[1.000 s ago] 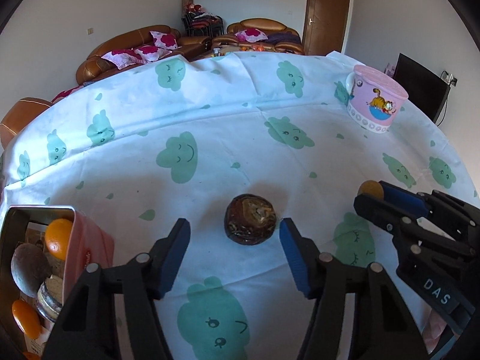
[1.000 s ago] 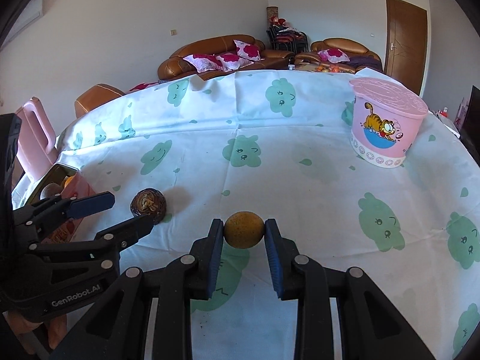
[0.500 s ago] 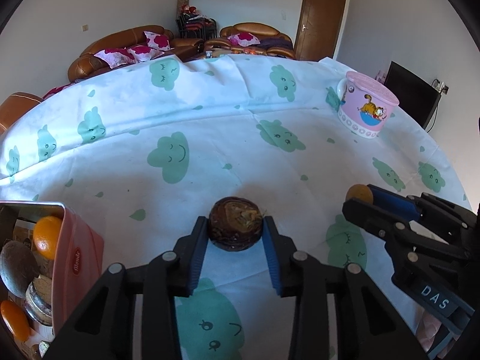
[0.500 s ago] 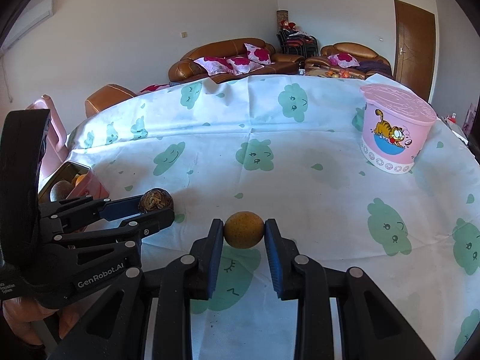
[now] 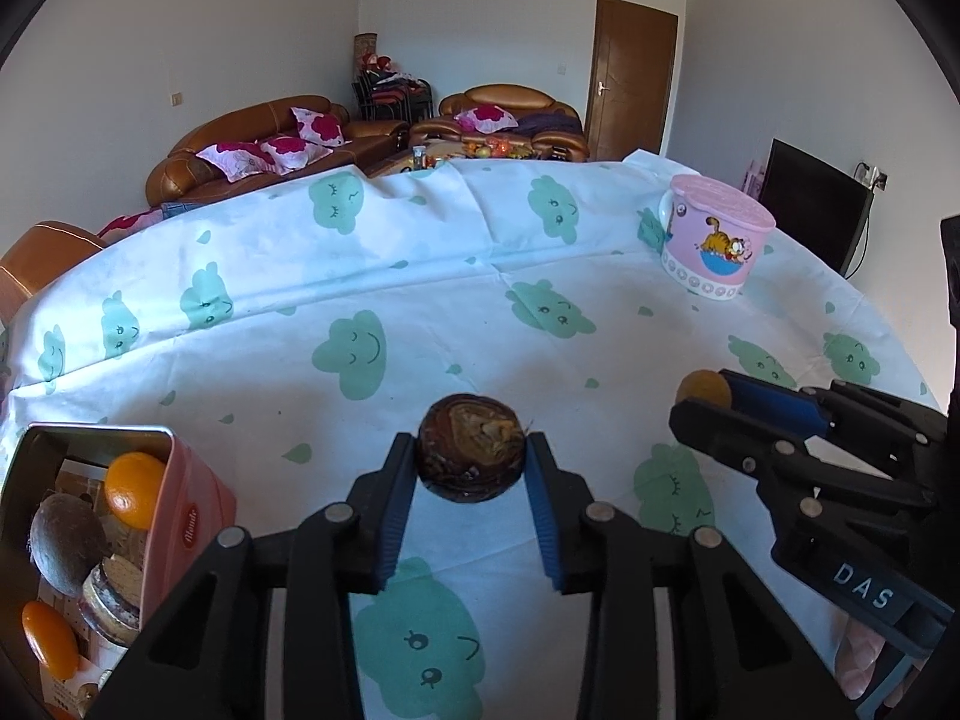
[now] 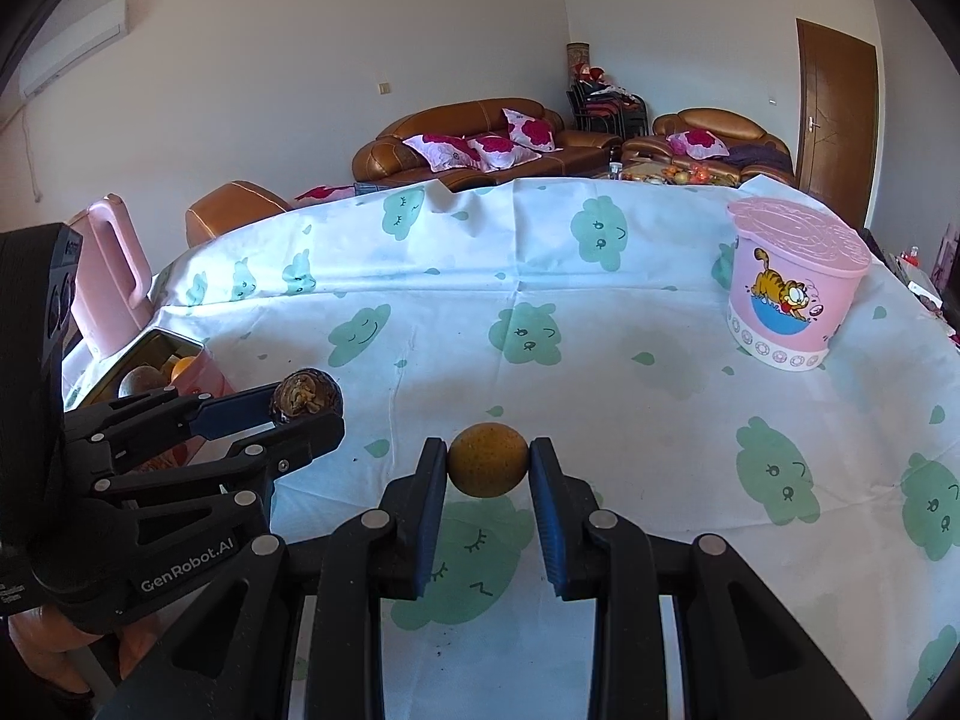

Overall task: Organize fruits
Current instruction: 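Lift the brown fruit with the left tool while the right tool holds the yellow fruit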

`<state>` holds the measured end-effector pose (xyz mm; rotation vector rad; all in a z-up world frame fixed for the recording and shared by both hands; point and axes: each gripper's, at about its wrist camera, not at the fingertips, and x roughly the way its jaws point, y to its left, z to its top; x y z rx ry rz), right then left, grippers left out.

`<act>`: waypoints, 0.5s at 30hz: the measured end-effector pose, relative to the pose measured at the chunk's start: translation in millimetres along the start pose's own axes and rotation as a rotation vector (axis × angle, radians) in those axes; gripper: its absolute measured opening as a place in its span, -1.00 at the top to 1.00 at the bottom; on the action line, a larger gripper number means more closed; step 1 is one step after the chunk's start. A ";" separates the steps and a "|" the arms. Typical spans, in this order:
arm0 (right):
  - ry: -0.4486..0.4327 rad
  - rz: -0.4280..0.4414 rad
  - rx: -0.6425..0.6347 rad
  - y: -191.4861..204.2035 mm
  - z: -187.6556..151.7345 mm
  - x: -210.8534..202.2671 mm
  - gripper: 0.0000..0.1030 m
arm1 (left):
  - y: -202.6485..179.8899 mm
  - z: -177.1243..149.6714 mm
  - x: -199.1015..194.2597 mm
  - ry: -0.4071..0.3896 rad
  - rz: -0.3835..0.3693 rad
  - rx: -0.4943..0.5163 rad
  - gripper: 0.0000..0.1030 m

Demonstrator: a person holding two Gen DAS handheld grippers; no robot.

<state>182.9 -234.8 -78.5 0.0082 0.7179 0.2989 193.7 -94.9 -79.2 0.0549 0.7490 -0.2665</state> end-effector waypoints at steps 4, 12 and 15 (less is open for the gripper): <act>-0.024 0.004 -0.006 1.5 0.1 -4.2 0.42 | 1.8 -0.8 -2.9 -0.014 -0.001 -0.009 0.26; -0.059 0.004 -0.018 3.1 -0.6 -10.5 0.42 | 2.2 -1.3 -9.6 -0.050 0.003 -0.011 0.26; -0.073 0.004 -0.022 3.8 -1.3 -13.0 0.41 | 1.4 -1.7 -12.2 -0.066 0.009 -0.008 0.26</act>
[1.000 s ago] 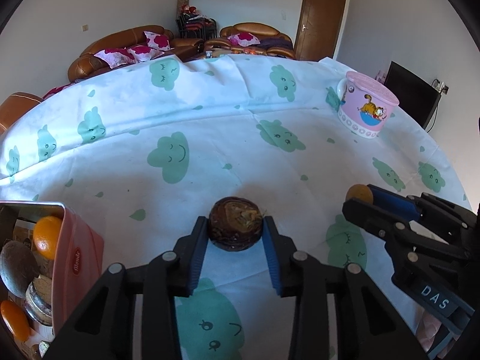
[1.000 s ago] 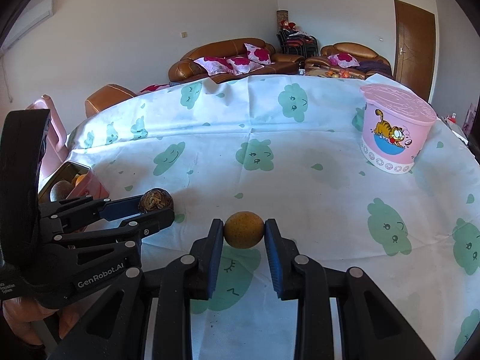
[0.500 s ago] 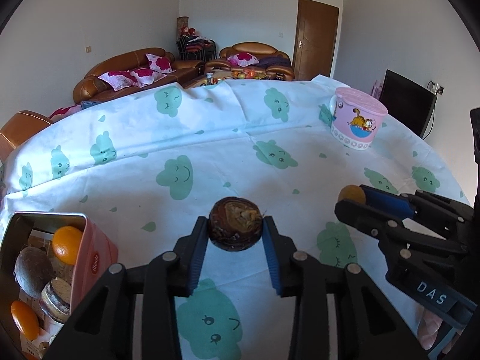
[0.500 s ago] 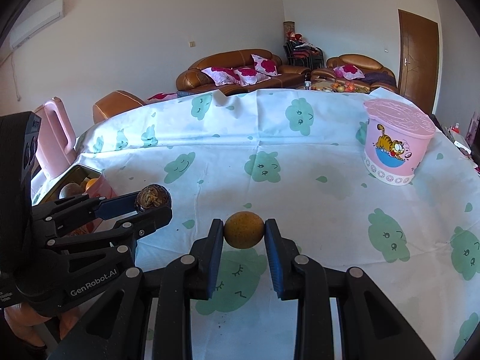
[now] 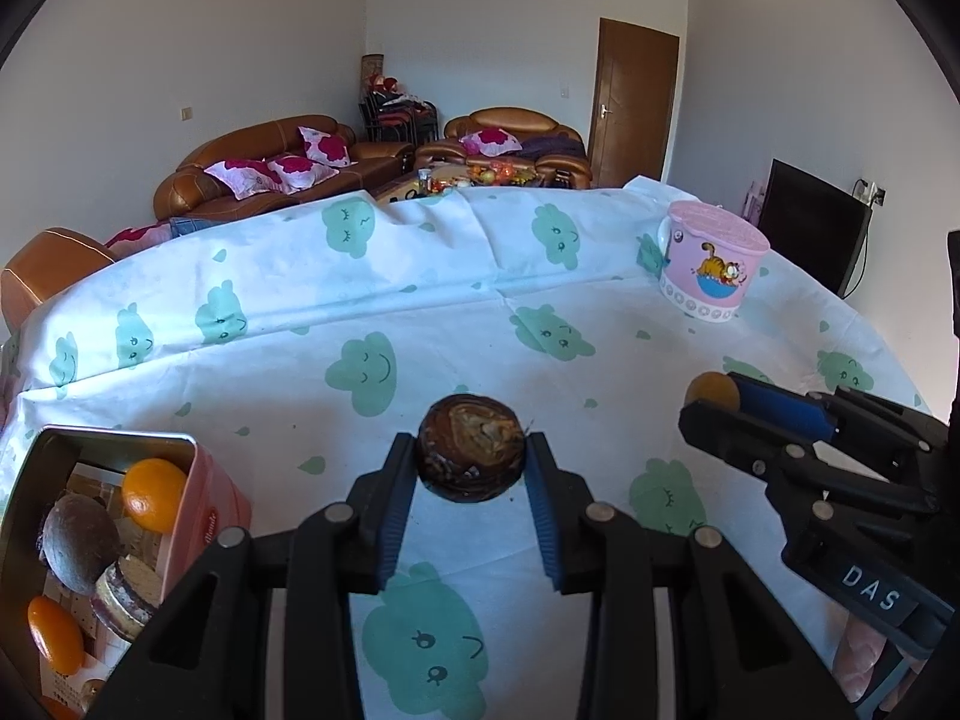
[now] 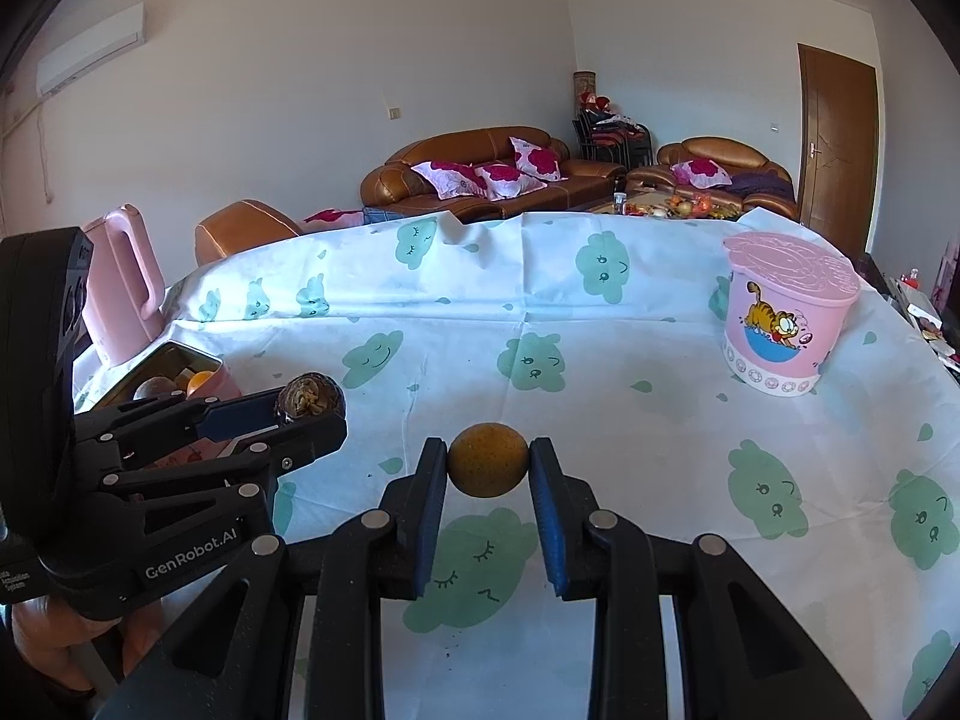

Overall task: Organize fruits
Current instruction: 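Lift the brown fruit with the left tool while the right tool holds the yellow fruit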

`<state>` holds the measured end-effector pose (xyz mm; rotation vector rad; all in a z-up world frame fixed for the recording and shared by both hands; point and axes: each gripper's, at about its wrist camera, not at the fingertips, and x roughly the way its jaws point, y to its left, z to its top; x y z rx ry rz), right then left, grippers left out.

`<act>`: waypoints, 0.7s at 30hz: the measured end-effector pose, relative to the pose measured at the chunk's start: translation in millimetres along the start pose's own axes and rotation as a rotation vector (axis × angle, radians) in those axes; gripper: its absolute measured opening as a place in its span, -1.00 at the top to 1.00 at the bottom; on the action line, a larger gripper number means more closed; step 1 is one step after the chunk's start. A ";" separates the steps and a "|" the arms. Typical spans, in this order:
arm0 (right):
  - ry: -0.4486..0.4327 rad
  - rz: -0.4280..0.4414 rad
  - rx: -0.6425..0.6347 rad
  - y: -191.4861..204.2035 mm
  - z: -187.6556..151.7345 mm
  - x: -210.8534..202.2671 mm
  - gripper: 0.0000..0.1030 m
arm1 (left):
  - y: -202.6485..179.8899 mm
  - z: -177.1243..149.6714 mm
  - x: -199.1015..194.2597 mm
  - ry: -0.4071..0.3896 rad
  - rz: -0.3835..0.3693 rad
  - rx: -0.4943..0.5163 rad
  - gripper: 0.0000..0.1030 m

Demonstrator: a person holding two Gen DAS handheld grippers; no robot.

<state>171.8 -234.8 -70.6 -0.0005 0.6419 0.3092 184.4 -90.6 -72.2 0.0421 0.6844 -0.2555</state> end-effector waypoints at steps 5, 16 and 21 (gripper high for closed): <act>-0.019 -0.001 -0.007 0.6 -0.9 -3.8 0.42 | -0.4 -0.8 -4.9 -0.023 0.008 0.003 0.26; -0.054 -0.004 -0.016 2.2 -1.5 -10.6 0.41 | -0.3 -2.6 -11.5 -0.052 0.018 0.006 0.26; -0.075 -0.007 -0.019 3.1 -1.9 -14.4 0.41 | 0.2 -3.0 -15.1 -0.071 0.025 0.005 0.26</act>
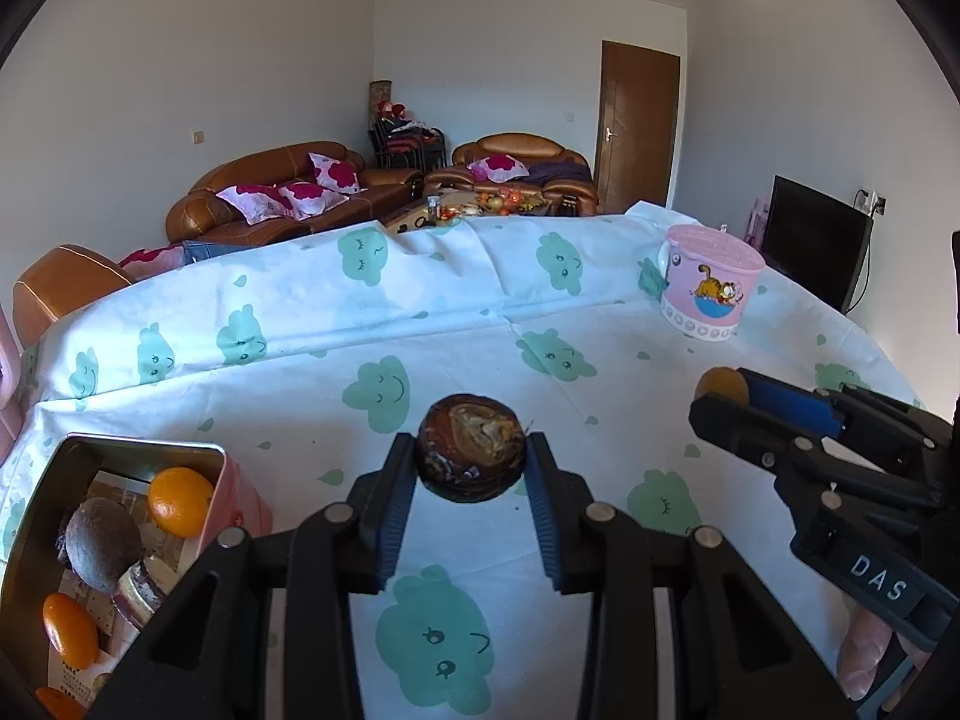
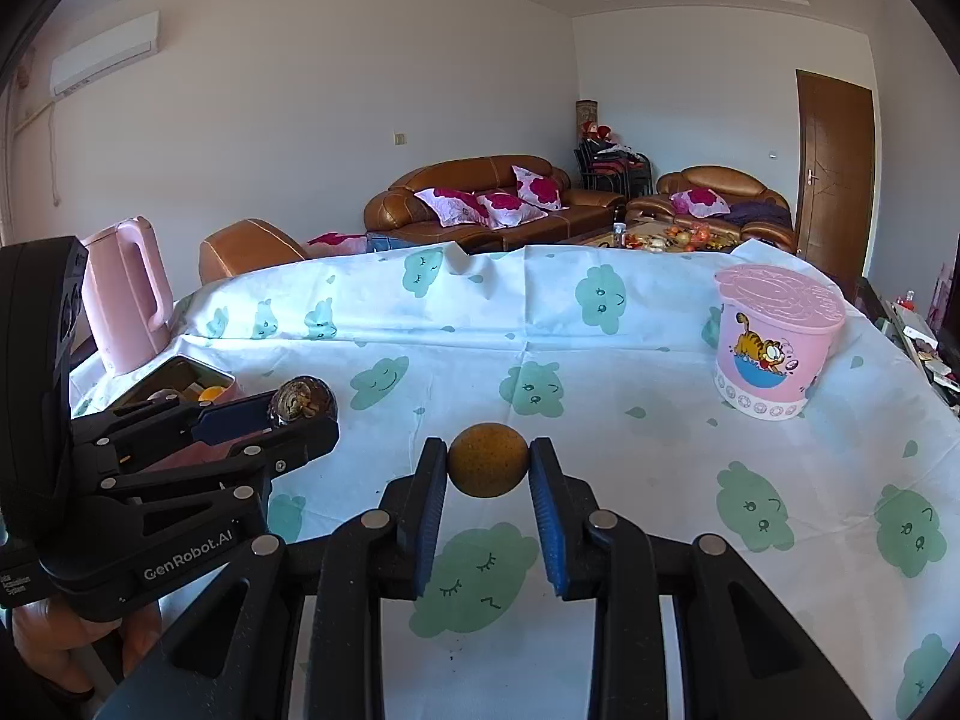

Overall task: Organize fruits
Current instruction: 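Lift the brown fruit with the left tool while the right tool holds the yellow fruit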

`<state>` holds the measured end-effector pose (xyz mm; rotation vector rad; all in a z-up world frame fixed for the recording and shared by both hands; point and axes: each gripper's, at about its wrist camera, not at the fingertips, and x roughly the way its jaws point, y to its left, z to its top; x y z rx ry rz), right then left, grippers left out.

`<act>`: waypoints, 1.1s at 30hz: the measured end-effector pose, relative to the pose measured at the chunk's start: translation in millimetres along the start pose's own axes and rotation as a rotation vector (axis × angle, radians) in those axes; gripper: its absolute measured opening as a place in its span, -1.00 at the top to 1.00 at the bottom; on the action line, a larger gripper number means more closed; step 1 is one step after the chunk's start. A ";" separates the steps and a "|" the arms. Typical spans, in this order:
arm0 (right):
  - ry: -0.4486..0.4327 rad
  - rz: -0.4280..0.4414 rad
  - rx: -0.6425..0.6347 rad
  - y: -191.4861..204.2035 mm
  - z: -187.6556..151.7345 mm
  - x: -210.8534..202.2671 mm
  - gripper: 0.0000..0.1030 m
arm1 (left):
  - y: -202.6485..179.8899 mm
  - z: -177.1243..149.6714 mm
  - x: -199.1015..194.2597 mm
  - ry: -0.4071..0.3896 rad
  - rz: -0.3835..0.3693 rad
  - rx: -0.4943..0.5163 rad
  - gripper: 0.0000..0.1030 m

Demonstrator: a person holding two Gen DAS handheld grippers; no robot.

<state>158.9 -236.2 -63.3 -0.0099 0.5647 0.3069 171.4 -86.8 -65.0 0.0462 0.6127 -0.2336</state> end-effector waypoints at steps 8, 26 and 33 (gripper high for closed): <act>-0.035 -0.003 -0.005 0.7 0.1 -6.5 0.41 | -1.8 -0.2 -5.8 -0.029 0.011 0.010 0.26; -0.112 -0.019 -0.017 2.8 -1.0 -21.5 0.41 | -8.1 -2.2 -17.7 -0.091 0.027 0.045 0.26; -0.144 -0.028 -0.023 4.7 -2.1 -27.1 0.41 | -7.9 -3.3 -24.3 -0.124 0.029 0.047 0.26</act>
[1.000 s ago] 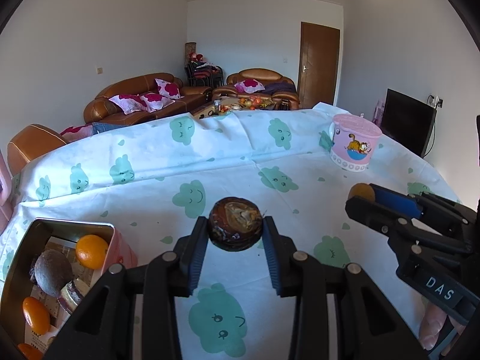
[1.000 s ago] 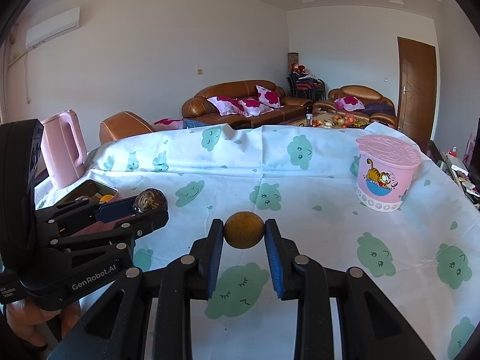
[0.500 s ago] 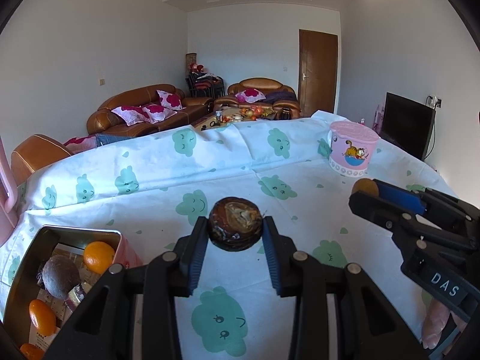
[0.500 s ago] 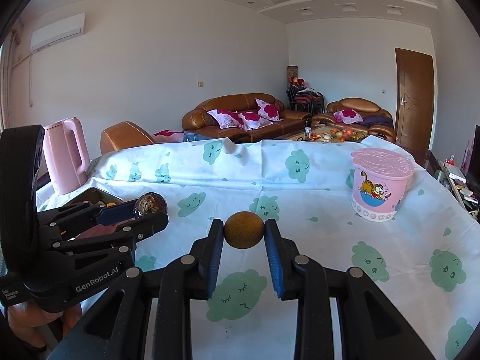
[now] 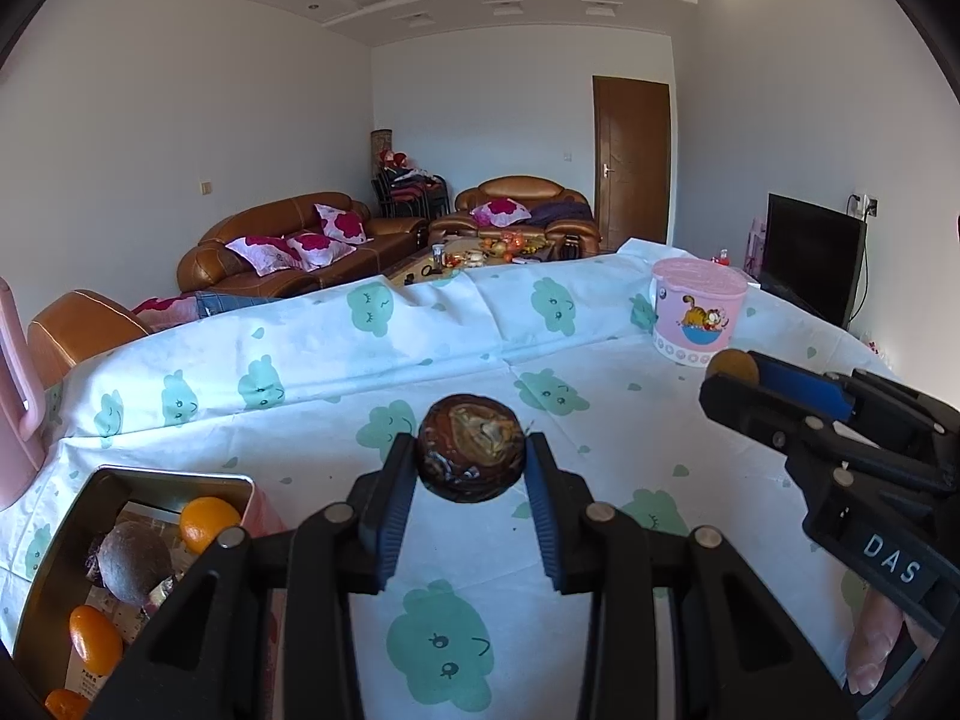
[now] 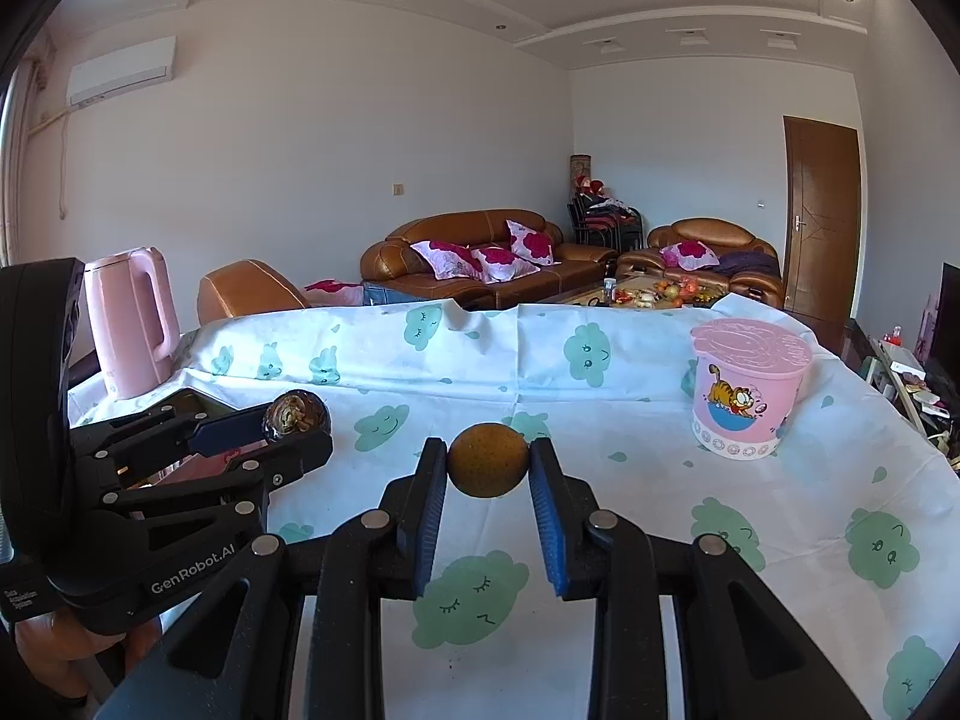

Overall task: Organize fruits
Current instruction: 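Lift the brown fruit with the left tool while the right tool holds the yellow fruit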

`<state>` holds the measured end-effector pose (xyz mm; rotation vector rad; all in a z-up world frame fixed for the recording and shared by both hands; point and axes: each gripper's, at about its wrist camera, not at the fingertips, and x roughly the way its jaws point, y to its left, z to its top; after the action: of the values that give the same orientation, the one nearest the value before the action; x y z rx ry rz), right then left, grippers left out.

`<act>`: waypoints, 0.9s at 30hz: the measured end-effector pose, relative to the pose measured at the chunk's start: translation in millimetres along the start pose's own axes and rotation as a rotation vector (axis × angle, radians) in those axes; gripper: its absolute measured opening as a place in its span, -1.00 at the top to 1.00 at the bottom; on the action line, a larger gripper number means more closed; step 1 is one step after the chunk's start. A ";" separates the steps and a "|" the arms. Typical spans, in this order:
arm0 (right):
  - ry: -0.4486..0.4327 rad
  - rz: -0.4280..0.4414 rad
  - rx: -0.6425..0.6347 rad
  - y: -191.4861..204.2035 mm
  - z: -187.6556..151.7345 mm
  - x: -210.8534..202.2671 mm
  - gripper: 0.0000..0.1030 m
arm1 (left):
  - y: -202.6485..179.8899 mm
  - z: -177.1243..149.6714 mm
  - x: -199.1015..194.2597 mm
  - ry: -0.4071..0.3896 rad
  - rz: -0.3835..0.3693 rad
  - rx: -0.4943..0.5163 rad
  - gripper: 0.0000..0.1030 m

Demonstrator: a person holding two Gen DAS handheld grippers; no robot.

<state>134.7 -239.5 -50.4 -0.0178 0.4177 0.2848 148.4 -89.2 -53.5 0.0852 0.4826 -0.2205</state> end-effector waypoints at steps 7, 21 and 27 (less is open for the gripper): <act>-0.029 -0.009 -0.009 2.0 0.0 -5.4 0.41 | -1.2 0.2 -6.1 -0.033 0.006 0.006 0.26; -0.093 -0.024 -0.056 11.4 -1.9 -18.2 0.41 | 0.1 -5.6 -17.9 -0.030 0.034 -0.005 0.26; -0.106 -0.024 -0.060 11.9 -2.4 -21.0 0.41 | 3.5 -10.4 -23.5 0.002 0.023 -0.022 0.26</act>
<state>112.1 -234.0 -43.7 -0.0658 0.3039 0.2734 124.2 -79.9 -51.5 0.0694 0.4862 -0.1928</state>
